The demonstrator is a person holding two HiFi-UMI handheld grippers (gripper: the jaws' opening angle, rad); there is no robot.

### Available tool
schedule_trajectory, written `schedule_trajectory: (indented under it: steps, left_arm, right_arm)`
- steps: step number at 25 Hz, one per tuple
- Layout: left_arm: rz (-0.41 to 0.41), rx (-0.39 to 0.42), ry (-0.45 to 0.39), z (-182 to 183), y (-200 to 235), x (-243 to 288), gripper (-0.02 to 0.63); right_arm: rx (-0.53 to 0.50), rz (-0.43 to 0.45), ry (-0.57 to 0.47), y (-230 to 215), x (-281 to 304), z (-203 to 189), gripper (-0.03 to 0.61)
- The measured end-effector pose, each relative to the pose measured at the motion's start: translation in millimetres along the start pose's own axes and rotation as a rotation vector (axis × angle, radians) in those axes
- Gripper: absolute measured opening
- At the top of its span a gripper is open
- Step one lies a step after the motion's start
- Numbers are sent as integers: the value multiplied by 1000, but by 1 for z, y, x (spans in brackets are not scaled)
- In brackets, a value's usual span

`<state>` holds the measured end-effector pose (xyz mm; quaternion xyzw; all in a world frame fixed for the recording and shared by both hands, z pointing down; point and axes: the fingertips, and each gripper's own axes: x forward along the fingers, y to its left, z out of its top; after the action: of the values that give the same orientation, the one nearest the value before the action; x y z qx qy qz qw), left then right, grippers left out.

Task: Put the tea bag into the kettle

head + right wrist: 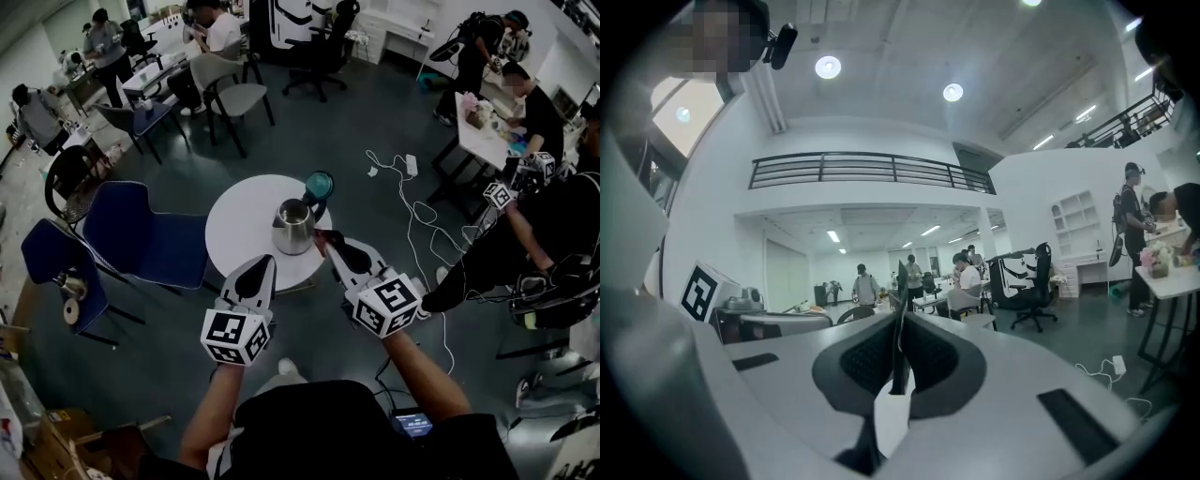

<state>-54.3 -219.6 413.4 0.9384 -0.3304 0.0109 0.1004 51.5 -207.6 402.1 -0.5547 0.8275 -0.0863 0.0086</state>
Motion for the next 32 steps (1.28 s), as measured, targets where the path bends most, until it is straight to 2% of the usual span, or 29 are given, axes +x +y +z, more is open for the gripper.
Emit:
schedule_trajectory:
  steps: [6,14,22,32]
  left_arm:
    - [-12,34,8,1,21,3,15]
    - [-7,14,24,0,41,12,15]
    - [31,15,41,-6,42,39,15]
    - [103,15,43,-6,53,88,15]
  right_arm:
    - [2,-24,0,1,19,-1,21]
    - [42,-19,18,-12,46,-5,21]
    - [89,-1,20,-51,61,-9,21]
    - [68,72,61,-98,102,-11,21]
